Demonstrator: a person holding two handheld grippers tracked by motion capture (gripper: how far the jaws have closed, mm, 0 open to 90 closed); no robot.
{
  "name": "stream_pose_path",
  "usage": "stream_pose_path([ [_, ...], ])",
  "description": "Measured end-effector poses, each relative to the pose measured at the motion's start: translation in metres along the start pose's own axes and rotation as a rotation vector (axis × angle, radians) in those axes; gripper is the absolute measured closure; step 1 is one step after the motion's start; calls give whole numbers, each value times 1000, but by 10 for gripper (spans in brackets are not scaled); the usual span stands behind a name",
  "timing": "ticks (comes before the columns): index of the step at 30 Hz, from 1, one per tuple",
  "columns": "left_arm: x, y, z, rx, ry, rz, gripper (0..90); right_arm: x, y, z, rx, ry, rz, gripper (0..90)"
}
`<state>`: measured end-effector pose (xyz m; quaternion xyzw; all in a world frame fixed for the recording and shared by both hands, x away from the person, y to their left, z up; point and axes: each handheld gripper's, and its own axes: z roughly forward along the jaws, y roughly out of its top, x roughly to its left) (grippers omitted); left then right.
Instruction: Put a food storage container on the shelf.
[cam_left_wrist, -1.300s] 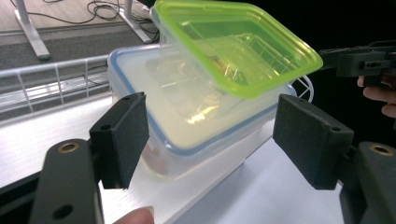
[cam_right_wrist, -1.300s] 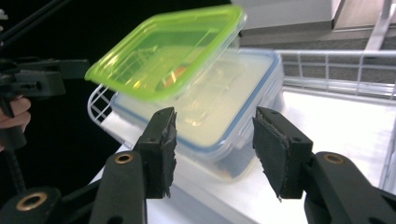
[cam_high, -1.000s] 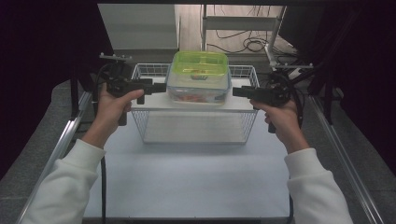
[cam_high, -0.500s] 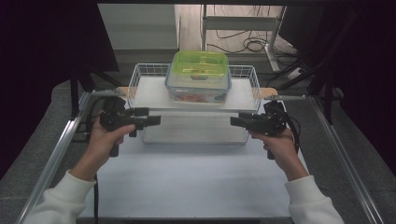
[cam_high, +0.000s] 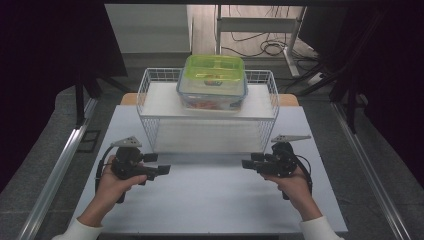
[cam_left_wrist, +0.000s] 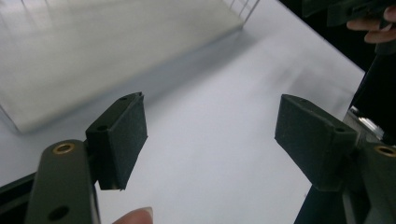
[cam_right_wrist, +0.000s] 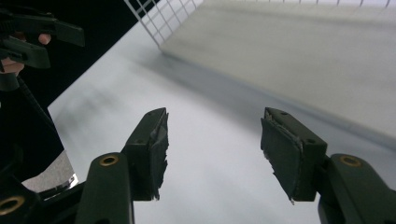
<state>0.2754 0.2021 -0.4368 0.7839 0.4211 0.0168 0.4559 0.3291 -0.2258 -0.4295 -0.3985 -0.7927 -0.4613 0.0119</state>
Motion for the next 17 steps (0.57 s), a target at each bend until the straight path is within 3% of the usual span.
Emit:
stream_pose_path([
  [9, 1, -8, 11, 26, -7, -2, 246, 0, -8, 13, 37, -12, -15, 405],
  [17, 6, -15, 14, 32, -12, -22, 246, -3, -15, 16, 19, -2, -6, 370],
])
